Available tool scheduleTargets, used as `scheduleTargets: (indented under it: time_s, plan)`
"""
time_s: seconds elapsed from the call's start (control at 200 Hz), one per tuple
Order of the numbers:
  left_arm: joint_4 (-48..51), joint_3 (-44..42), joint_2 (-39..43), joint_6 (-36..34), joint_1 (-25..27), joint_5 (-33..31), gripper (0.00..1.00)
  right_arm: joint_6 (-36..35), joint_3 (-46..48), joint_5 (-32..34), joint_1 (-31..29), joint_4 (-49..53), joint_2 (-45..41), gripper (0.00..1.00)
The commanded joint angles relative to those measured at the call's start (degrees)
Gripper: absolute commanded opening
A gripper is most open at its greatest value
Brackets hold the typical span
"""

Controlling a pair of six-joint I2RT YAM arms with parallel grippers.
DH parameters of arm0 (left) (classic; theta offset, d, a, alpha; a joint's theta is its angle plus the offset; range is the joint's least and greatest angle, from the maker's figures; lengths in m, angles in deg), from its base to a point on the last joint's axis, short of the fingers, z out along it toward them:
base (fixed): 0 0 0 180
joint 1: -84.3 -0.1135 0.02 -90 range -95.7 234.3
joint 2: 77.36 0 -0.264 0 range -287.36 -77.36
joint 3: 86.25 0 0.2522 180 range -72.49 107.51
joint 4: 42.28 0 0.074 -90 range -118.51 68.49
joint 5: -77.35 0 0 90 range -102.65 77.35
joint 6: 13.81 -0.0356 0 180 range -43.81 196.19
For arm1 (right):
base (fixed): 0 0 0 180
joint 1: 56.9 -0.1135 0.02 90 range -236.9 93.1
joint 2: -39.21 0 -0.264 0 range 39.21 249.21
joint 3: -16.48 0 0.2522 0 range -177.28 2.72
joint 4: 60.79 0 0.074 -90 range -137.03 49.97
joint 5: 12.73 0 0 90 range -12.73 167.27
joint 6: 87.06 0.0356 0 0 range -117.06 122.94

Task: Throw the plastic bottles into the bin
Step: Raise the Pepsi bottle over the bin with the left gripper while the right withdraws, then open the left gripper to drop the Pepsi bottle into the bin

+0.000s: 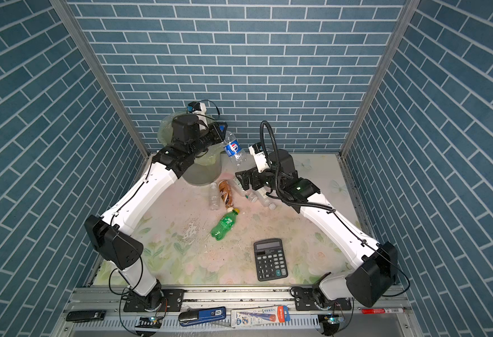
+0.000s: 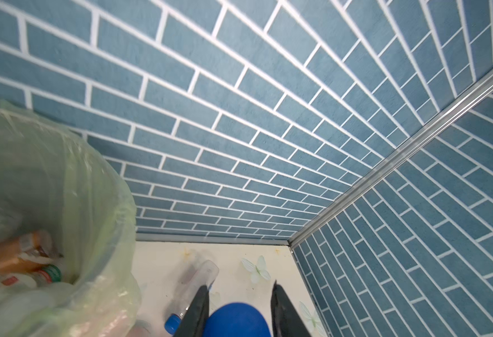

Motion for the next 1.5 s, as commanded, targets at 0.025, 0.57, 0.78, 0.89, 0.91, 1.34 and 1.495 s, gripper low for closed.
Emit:
scheduleTargets:
  time_s: [0.025,0.57,0.78,0.89,0.91,1.34,1.495]
  plan:
    - [2.4,2.9,3.6,-9.1,-0.6,-5.2,0.25,-4.9,-2.5,-0.4,-1.4,-4.1,-1.1,0.99]
    - [-3.2,21.6,2.7,-34.7,-7.8,-17.8,0.26,-6.5,-7.6,1.0,-2.1,-4.4,2.8,0.99]
    - [-3.7,24.3,-3.2,-30.1,-13.8,-15.2,0.26,-6.8,-8.4,1.2,-2.1,-4.1,5.0,0.99]
    - [-1.3,23.4,-7.5,-26.9,-14.3,-12.6,0.29,-6.8,-8.6,1.2,-2.2,-4.1,6.0,0.99]
    - [-1.2,22.8,-8.1,-26.2,-14.3,-11.7,0.32,-6.8,-8.6,1.2,-2.0,-4.0,6.1,0.99]
    - [5.4,16.2,-7.0,-18.4,-14.3,-6.6,0.99,-6.3,-6.5,1.6,-2.1,-4.1,5.8,0.99]
    - [6.1,16.6,-6.2,-18.8,-14.1,-6.4,0.99,-4.9,-5.4,1.5,-2.1,-4.7,5.0,0.99]
